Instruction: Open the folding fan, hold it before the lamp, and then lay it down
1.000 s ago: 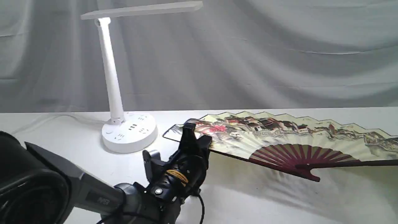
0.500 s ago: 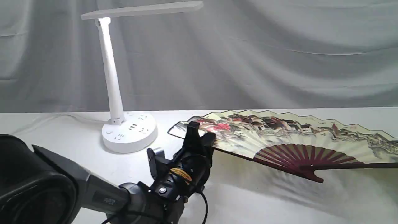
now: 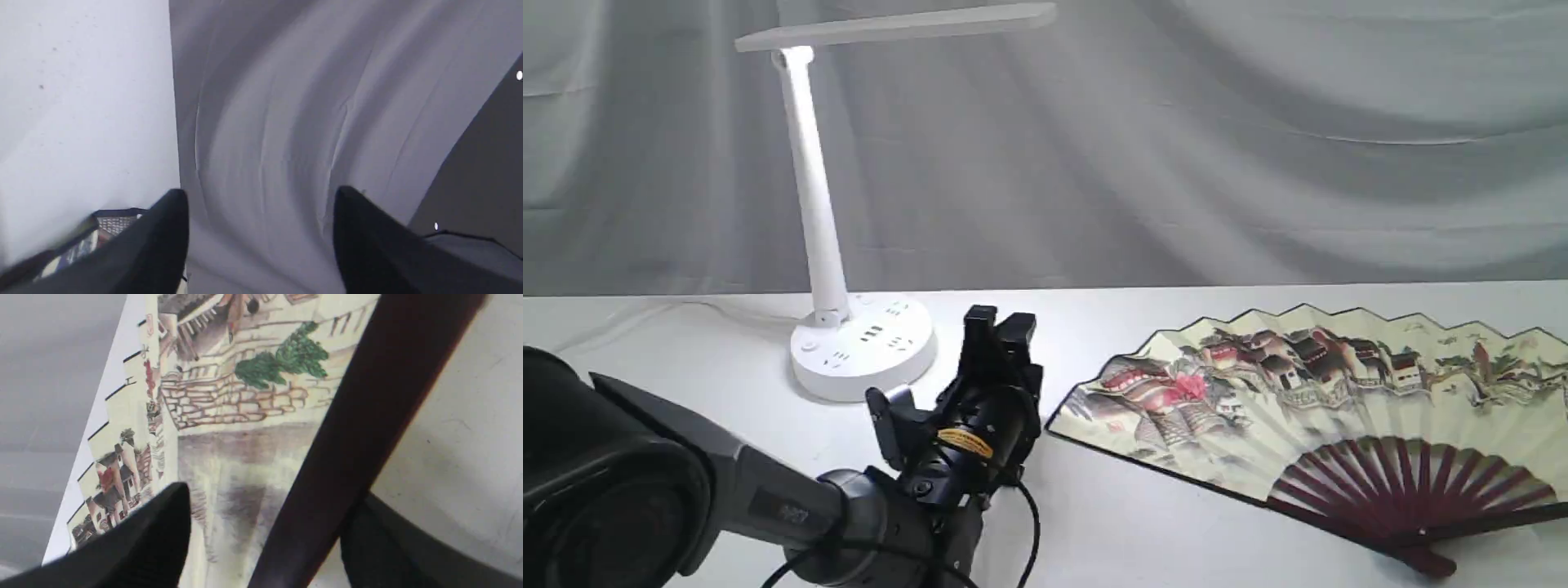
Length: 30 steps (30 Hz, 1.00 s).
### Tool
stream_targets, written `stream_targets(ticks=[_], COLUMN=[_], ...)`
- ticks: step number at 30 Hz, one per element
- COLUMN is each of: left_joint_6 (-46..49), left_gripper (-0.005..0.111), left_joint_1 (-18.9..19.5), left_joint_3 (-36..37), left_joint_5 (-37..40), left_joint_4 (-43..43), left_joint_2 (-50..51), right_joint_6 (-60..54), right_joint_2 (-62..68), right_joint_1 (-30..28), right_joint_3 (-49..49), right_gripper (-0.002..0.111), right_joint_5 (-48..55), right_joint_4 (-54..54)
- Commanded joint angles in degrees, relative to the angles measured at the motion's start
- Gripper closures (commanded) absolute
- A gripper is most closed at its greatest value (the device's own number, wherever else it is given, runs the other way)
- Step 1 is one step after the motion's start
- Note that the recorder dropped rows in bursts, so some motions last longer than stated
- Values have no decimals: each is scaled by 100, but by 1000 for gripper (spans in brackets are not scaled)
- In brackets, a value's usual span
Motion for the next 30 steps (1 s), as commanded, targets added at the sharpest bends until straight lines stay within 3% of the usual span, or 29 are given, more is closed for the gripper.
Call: stream_targets(ticks=[1, 6, 13, 23, 30], left_joint_6=[132, 132, 132, 96, 71], left_gripper=[54, 54, 58, 58, 58], left_joint_1=[14, 71, 240, 668, 754], left_joint_3=[-17, -27, -27, -38, -38], left_joint_5=[-228, -197, -69, 1308, 2608], left_joint_4=[176, 554, 1382, 3442, 3880], left_joint_2=[-15, -100, -342, -915, -1502], right_joint_6=[-88, -88, 375, 1629, 2068], right_joint_2=[-6, -6, -6, -20, -79], right_joint_1=[95, 135, 135, 135, 135], right_joint_3=[-17, -17, -17, -17, -17], right_gripper=[48, 46, 46, 46, 46], right_joint_5=[133, 107, -732, -718, 554], right_joint_4=[-36, -36, -651, -1957, -2266])
